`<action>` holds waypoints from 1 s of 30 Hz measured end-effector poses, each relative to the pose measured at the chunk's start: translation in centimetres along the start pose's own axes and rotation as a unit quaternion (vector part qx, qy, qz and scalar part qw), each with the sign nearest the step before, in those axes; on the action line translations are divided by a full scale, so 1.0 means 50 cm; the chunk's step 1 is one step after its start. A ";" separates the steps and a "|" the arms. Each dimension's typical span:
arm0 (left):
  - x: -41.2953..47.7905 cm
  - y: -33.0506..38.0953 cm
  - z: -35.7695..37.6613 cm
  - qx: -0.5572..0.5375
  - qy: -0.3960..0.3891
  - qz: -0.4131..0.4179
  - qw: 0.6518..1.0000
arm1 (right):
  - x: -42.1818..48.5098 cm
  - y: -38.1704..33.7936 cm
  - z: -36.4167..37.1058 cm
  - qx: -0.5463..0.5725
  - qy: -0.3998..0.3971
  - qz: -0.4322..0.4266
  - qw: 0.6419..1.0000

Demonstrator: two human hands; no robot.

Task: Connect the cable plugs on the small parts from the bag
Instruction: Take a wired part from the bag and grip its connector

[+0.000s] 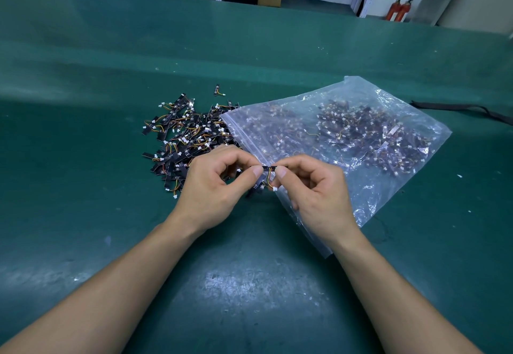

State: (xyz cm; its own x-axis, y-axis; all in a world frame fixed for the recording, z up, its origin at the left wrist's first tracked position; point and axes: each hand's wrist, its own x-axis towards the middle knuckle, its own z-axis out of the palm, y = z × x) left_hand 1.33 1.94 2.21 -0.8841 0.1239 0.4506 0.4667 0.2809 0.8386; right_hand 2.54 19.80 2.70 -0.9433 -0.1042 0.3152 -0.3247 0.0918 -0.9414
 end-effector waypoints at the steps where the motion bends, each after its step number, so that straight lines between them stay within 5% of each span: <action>1: 0.000 0.000 0.000 0.003 0.001 0.003 1.000 | 0.000 -0.001 0.000 0.002 0.000 0.003 1.000; 30: 0.001 0.000 -0.001 0.005 0.003 0.006 1.000 | -0.003 -0.004 0.000 -0.018 0.016 0.030 0.999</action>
State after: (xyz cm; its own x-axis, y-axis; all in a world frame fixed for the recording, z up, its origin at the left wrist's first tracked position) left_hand 1.28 1.90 2.22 -0.8787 0.1222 0.4615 0.4763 0.2898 0.8302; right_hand 2.75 19.81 2.86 -0.9628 -0.0657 0.2621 -0.2688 0.1321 -0.9541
